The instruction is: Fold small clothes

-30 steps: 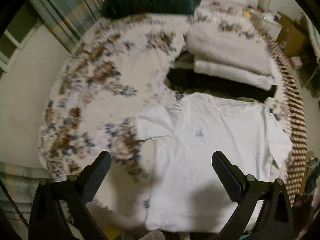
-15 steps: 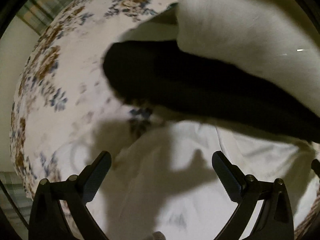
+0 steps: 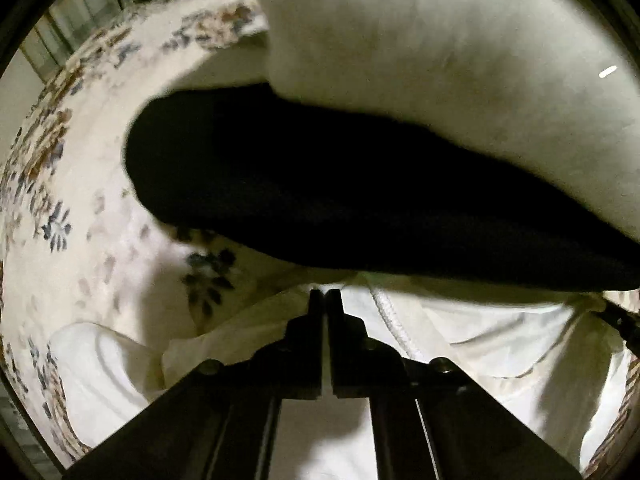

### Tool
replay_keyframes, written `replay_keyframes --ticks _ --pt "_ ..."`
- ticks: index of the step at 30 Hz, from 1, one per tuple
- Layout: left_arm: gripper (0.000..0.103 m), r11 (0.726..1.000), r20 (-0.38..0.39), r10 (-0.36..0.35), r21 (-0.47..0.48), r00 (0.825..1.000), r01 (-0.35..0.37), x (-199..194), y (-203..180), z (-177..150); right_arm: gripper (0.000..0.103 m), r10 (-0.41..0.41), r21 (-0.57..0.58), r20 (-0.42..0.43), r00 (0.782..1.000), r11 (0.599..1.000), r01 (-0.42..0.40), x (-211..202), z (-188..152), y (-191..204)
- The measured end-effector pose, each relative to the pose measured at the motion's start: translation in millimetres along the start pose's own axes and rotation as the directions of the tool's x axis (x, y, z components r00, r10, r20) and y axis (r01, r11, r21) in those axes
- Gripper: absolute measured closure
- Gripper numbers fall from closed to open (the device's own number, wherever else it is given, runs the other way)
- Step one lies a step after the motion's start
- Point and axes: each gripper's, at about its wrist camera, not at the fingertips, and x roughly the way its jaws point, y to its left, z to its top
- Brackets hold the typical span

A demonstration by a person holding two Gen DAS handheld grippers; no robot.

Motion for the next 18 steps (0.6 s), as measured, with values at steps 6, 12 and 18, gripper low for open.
replay_keyframes --ticks 6,12,18 --pt "0.103 0.998 0.112 -0.036 -0.049 0.993 0.042 -50.5 19.9 -12.5 0.099 0.028 0.010 0.065 0.998 1.000 -0.028 -19.5 -14.8 -4.8" --pt "0.103 0.986 0.122 -0.099 -0.123 0.988 0.114 -96.3 45.4 -54.7 0.099 0.077 0.010 0.091 0.993 0.997 -0.078 -63.3 -49.3 -18.3" --pt "0.101 0.956 0.032 -0.217 -0.197 0.976 0.218 -101.2 42.3 -90.9 0.099 0.085 -0.053 0.023 0.996 0.995 -0.083 -92.7 -138.4 14.1"
